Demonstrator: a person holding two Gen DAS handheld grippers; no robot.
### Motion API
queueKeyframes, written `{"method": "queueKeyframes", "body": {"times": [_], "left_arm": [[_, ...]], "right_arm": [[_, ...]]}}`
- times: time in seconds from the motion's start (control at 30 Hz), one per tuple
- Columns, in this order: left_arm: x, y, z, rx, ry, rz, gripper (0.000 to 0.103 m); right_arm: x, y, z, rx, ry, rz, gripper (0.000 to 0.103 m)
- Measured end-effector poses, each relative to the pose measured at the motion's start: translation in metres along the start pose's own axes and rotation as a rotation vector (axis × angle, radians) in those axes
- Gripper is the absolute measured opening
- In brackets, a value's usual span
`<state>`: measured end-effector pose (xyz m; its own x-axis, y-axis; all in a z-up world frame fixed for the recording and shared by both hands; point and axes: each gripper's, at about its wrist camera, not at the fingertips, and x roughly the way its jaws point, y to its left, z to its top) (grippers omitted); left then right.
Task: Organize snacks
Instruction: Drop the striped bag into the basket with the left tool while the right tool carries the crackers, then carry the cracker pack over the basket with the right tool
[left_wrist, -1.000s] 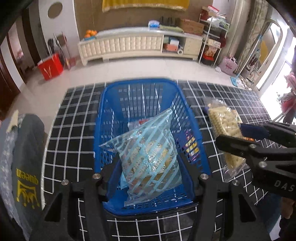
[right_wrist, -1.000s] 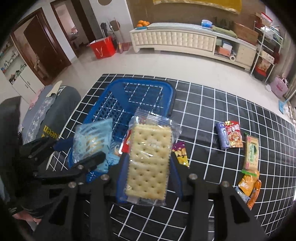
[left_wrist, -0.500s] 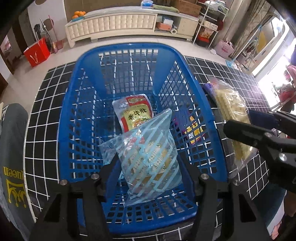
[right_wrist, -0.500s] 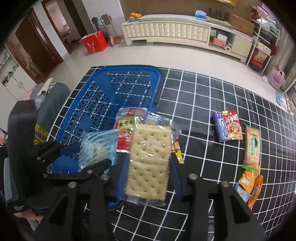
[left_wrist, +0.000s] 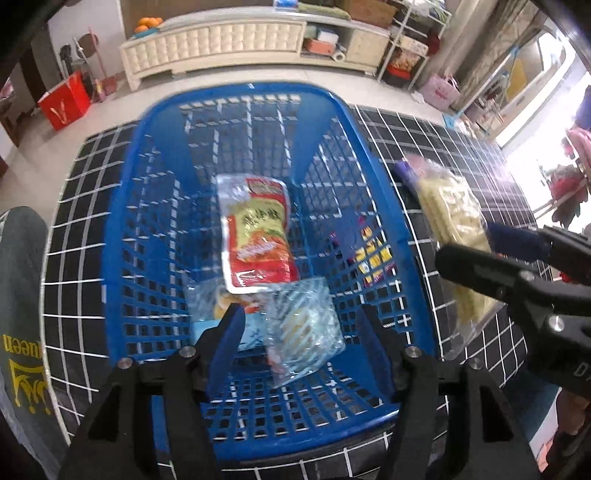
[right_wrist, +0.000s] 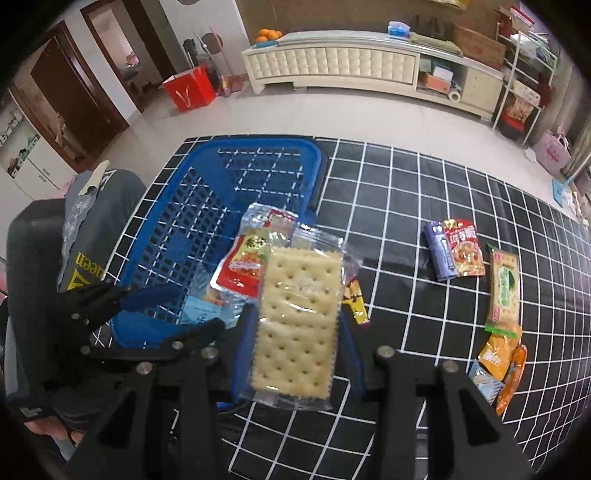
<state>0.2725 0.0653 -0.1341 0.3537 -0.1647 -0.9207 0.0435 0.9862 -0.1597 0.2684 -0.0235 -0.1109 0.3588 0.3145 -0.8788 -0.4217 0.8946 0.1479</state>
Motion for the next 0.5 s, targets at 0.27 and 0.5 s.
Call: {"method": "queueKeyframes", "body": {"times": [0.27, 0.5], "left_arm": [[-0.036, 0.017, -0.008, 0.004, -0.073, 0.059, 0.06], [-0.05, 0.041, -0.016, 0.003, -0.108, 0.12, 0.06]], "right_arm": [[-0.004, 0.031, 0.01, -0.049, -0.023, 0.03, 0.048], [0.018, 0.066, 0.016, -0.105, -0.008, 0.049, 0.048]]}}
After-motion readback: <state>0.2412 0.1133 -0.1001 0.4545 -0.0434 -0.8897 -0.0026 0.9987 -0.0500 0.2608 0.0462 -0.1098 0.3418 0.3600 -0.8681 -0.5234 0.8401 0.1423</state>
